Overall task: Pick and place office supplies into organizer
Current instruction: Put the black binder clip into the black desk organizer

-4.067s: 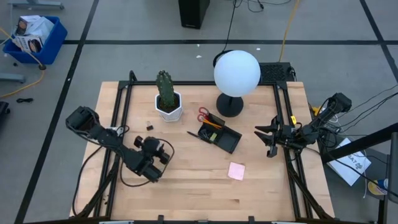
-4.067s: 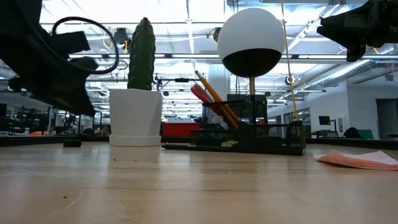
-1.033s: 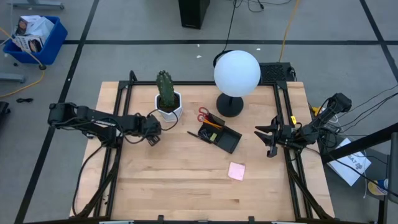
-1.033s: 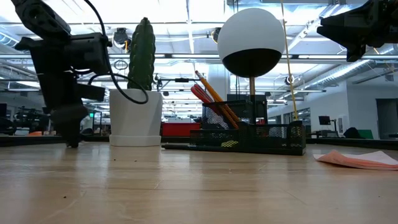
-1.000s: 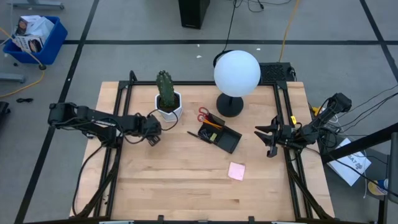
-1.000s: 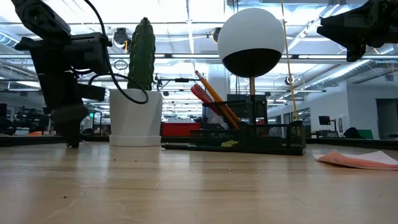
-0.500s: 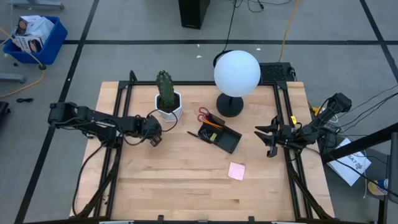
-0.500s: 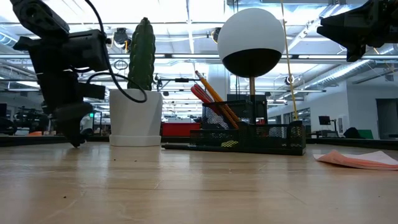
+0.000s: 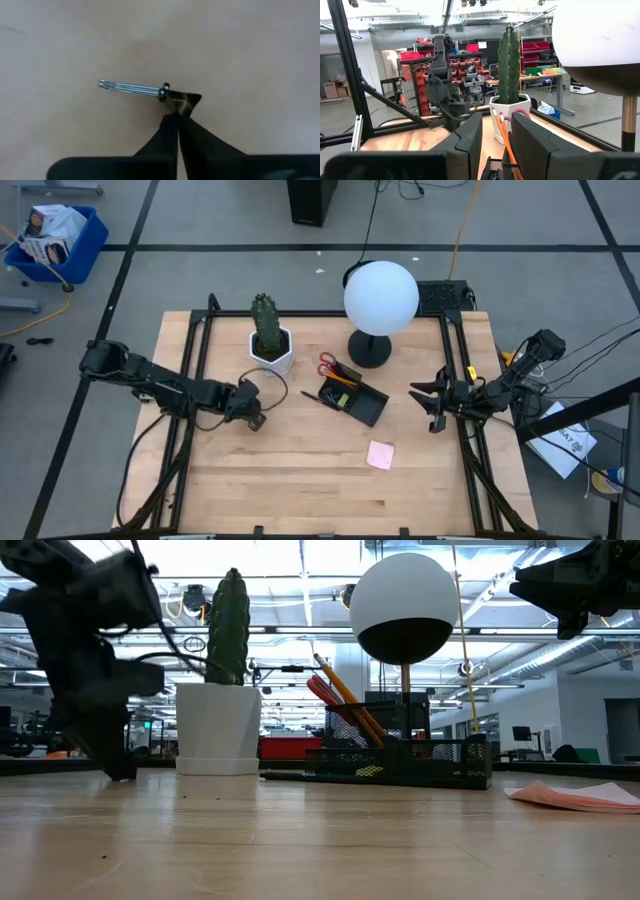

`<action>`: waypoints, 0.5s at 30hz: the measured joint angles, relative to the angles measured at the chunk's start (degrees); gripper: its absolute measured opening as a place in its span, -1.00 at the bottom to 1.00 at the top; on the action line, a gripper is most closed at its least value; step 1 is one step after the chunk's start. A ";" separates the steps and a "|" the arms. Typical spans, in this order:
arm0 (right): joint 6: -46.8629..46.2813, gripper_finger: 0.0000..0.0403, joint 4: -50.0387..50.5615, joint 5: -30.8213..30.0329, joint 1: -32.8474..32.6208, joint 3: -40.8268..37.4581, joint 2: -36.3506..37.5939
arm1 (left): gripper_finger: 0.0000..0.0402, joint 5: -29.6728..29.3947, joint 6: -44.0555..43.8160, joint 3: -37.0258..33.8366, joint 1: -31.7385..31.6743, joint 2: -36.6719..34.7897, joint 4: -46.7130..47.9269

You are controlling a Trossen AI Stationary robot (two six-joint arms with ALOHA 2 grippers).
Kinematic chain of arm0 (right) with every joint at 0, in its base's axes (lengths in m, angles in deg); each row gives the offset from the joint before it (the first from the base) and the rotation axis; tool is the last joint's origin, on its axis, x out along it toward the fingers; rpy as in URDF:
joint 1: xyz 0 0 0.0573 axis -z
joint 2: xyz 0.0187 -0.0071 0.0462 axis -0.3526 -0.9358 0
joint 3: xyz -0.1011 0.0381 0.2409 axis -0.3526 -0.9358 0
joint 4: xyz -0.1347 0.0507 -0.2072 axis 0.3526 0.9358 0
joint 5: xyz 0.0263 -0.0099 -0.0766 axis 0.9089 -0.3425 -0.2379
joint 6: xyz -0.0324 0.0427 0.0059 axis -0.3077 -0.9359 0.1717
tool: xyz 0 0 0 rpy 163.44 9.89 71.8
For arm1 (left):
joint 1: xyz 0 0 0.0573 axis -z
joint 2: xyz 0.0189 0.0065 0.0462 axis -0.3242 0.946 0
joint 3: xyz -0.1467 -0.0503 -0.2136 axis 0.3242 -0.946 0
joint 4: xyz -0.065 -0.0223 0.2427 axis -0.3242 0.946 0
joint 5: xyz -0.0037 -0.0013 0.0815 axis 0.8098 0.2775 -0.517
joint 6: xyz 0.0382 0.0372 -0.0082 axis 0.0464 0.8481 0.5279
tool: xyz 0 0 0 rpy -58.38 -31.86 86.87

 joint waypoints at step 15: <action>-0.01 -0.50 -0.01 0.00 0.01 0.01 0.00 | -0.97 -2.00 6.16 10.24 6.33 -0.06 -19.65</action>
